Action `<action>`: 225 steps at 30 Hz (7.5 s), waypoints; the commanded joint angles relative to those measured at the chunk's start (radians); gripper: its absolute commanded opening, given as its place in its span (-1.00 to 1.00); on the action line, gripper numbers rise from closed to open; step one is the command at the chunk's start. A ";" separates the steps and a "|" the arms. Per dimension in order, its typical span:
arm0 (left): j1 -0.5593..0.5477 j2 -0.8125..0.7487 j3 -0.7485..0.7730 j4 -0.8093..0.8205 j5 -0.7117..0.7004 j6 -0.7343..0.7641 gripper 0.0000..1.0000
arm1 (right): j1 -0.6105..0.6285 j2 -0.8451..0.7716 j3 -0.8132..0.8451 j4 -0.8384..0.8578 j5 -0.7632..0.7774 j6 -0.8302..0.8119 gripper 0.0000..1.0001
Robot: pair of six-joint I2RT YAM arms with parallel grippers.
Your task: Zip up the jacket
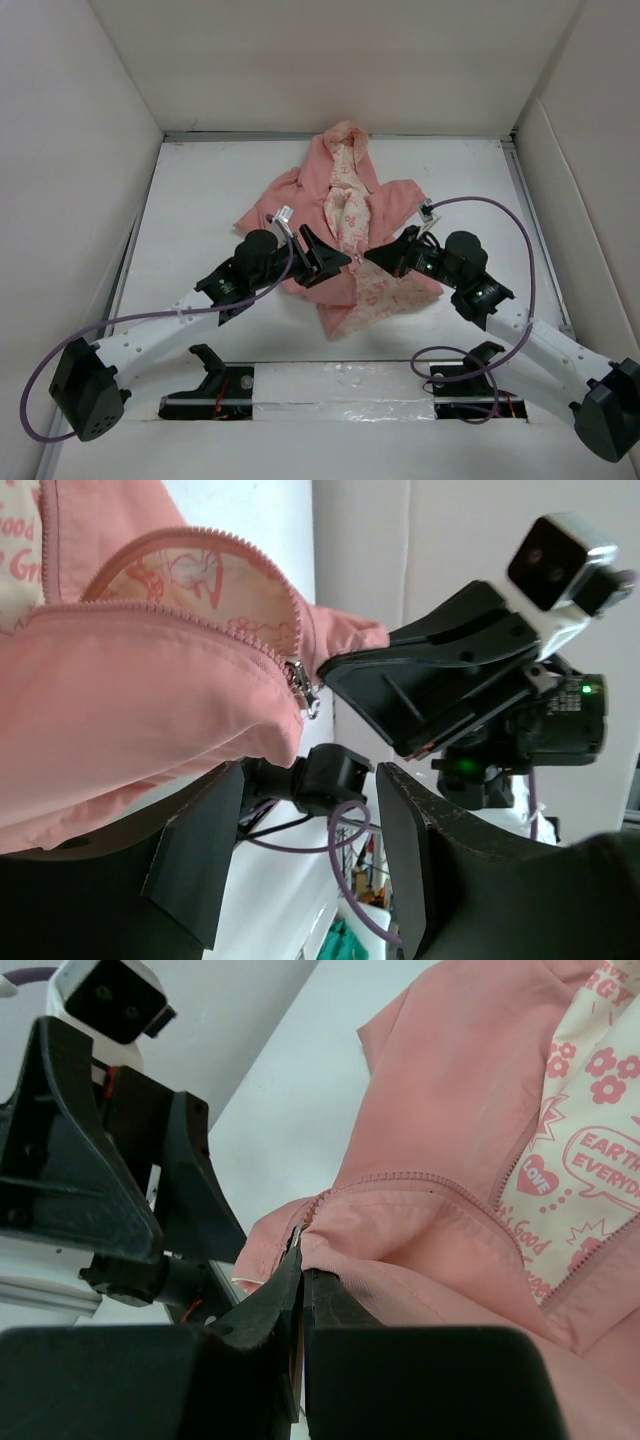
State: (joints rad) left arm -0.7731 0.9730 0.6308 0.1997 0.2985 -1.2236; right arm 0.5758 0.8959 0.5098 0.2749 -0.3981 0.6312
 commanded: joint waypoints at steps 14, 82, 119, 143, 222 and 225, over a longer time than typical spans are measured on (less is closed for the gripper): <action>-0.064 0.035 0.043 0.069 -0.096 -0.031 -0.09 | 0.006 -0.045 0.026 0.037 -0.011 -0.001 -1.00; -0.184 -0.034 -0.287 0.796 -0.509 0.355 -1.00 | -0.044 0.051 -0.054 0.526 -0.432 0.581 -1.00; -0.284 -0.122 -0.322 0.980 -0.732 0.302 -1.00 | 0.087 0.151 -0.165 0.455 0.019 0.335 -1.00; -0.146 -0.073 -0.092 0.322 -0.341 0.610 -0.93 | 0.156 -0.138 -0.091 -0.454 -0.010 -0.028 -1.00; 0.488 0.906 0.667 0.115 -0.469 0.671 -1.00 | 0.237 -0.336 -0.378 -0.447 0.022 0.093 -1.00; 0.465 0.828 0.594 0.153 -0.489 0.662 -1.00 | 0.237 -0.318 -0.370 -0.411 0.041 0.088 -1.00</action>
State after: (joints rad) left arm -0.3359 1.9091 1.2232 0.2241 -0.0586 -0.5781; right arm 0.8062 0.5697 0.1326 -0.0811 -0.3073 0.7158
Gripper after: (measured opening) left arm 0.028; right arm 0.009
